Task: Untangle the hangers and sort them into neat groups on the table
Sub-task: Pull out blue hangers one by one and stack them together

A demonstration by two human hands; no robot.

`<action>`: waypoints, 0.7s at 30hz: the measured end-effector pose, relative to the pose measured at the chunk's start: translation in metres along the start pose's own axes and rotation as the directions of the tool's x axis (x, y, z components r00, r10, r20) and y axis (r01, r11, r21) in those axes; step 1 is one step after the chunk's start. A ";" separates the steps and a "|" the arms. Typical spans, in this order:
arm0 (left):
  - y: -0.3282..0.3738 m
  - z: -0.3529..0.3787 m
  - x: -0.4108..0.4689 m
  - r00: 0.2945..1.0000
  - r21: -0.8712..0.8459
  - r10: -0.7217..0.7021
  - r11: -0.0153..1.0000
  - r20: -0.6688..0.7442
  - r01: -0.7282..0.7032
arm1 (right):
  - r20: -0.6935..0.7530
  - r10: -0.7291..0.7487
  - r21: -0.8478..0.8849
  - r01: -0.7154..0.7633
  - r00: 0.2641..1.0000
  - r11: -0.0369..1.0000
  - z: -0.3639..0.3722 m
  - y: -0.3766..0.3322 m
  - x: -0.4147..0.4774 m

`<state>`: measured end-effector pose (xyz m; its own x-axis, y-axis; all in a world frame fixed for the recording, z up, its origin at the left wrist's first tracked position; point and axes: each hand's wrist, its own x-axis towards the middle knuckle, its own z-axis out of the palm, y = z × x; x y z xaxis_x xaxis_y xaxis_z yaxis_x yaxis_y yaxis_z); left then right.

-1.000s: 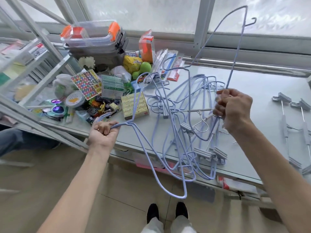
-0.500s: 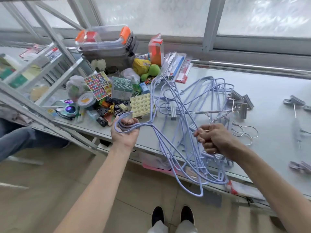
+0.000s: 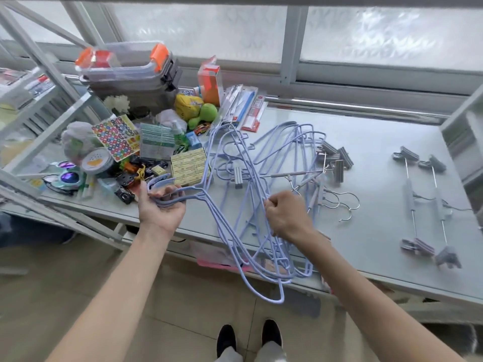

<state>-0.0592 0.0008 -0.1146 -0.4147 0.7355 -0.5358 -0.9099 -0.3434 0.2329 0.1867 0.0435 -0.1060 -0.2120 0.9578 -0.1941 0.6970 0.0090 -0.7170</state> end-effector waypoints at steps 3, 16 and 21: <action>0.001 0.001 0.004 1.000 -0.065 0.005 0.998 -0.022 -0.006 | -0.088 -0.035 -0.122 0.024 0.996 0.992 -0.006 0.006 -0.002; 0.008 0.015 -0.001 0.993 -0.157 0.033 0.987 0.110 -0.015 | -0.419 0.411 0.068 -0.424 0.809 0.903 -0.050 0.073 0.047; 0.027 0.033 -0.008 0.982 -0.217 0.099 0.974 0.158 -0.064 | -0.295 0.541 0.061 -0.549 0.788 0.834 -0.053 0.043 0.075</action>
<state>-0.0811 0.0048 -0.0778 -0.4999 0.7808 -0.3748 -0.8572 -0.5079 0.0852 0.2373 0.1310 -0.1164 0.4118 0.8442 -0.3430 0.6555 -0.5360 -0.5321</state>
